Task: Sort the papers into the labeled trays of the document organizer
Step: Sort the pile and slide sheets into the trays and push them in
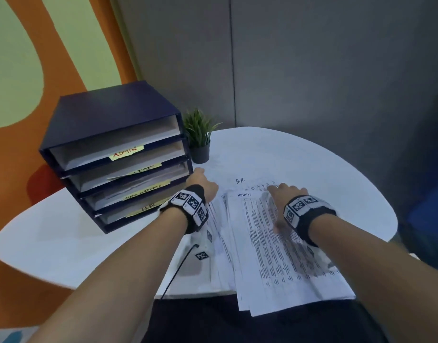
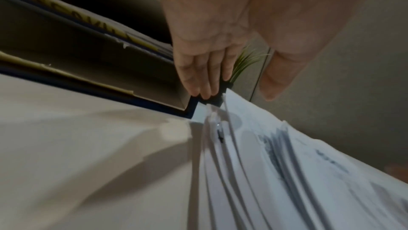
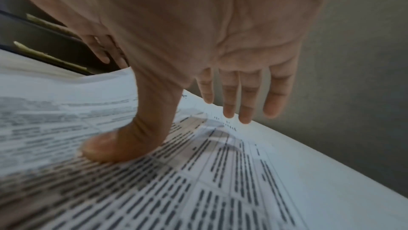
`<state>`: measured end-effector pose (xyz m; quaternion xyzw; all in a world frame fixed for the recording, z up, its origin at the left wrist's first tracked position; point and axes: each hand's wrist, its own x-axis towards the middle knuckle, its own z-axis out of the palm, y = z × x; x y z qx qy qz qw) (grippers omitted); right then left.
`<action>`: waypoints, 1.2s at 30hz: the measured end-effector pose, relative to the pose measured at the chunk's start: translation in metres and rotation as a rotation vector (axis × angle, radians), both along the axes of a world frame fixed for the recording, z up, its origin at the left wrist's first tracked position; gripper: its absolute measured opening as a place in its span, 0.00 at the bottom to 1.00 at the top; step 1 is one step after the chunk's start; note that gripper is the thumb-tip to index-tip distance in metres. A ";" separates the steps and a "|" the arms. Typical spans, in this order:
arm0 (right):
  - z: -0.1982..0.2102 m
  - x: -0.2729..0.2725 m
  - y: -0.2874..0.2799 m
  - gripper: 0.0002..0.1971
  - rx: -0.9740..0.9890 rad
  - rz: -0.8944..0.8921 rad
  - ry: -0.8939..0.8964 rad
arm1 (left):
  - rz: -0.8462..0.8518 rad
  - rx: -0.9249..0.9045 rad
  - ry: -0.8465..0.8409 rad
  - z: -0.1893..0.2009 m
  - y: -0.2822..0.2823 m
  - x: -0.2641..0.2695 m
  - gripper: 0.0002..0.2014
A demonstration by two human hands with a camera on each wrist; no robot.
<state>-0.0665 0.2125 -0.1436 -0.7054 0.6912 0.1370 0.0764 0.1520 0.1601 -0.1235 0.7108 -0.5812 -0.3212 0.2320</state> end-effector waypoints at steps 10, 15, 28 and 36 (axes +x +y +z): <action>0.013 0.033 -0.034 0.52 0.095 0.301 0.090 | -0.022 0.005 -0.106 -0.026 -0.005 0.006 0.27; 0.007 0.047 -0.045 0.56 0.051 0.316 0.134 | -0.069 -0.029 0.051 -0.035 -0.002 0.018 0.15; 0.005 0.038 -0.032 0.33 -0.274 0.250 -0.058 | -0.080 -0.142 0.397 -0.035 0.016 0.021 0.16; -0.012 0.043 -0.018 0.47 -0.611 0.336 0.036 | -0.362 -0.082 0.393 -0.036 0.037 0.020 0.09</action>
